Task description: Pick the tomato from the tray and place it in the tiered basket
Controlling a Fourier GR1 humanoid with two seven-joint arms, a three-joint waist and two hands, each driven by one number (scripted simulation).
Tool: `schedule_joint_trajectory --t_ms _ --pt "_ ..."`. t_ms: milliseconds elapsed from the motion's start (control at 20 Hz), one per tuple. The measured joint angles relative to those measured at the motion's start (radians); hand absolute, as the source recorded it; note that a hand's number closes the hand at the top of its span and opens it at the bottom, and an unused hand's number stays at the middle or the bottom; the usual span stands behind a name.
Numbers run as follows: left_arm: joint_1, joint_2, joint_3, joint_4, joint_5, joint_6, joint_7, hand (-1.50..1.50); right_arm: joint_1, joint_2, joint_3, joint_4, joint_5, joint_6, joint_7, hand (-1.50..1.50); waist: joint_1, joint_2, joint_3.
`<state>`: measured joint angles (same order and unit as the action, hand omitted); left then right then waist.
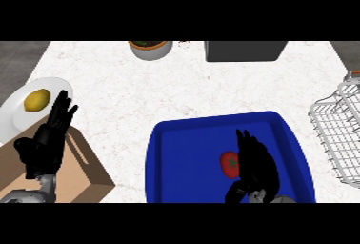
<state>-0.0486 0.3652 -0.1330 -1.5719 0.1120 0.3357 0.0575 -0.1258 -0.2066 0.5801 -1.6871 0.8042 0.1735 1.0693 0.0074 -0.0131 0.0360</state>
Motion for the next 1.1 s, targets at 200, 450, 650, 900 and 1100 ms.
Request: schedule_joint_trajectory --t_ms 200,450,650,900,1100 --pt "0.003 0.002 0.002 0.000 -0.001 -0.003 0.000 0.00 -0.004 0.026 -0.013 0.044 -0.004 0.013 -0.008 -1.50 -0.004 0.000 0.001" --pt "0.010 0.001 0.004 -0.005 -0.005 -0.001 0.003 0.00 -0.005 0.045 -0.045 0.076 -0.021 0.025 -0.020 -1.50 -0.008 -0.001 0.001" --pt "0.012 0.001 0.007 -0.006 0.000 -0.008 0.002 0.00 -0.001 0.060 -0.057 0.113 -0.022 0.027 -0.033 -1.50 -0.009 0.000 0.001" --pt "0.015 0.002 0.010 -0.004 0.002 -0.013 0.003 0.00 -0.007 0.067 -0.076 0.144 -0.018 0.029 -0.050 1.50 -0.012 -0.001 0.002" --pt "0.013 0.003 0.011 -0.001 0.004 -0.018 0.002 0.00 -0.013 0.074 -0.068 0.178 0.012 0.012 -0.074 1.50 -0.012 -0.004 0.001"
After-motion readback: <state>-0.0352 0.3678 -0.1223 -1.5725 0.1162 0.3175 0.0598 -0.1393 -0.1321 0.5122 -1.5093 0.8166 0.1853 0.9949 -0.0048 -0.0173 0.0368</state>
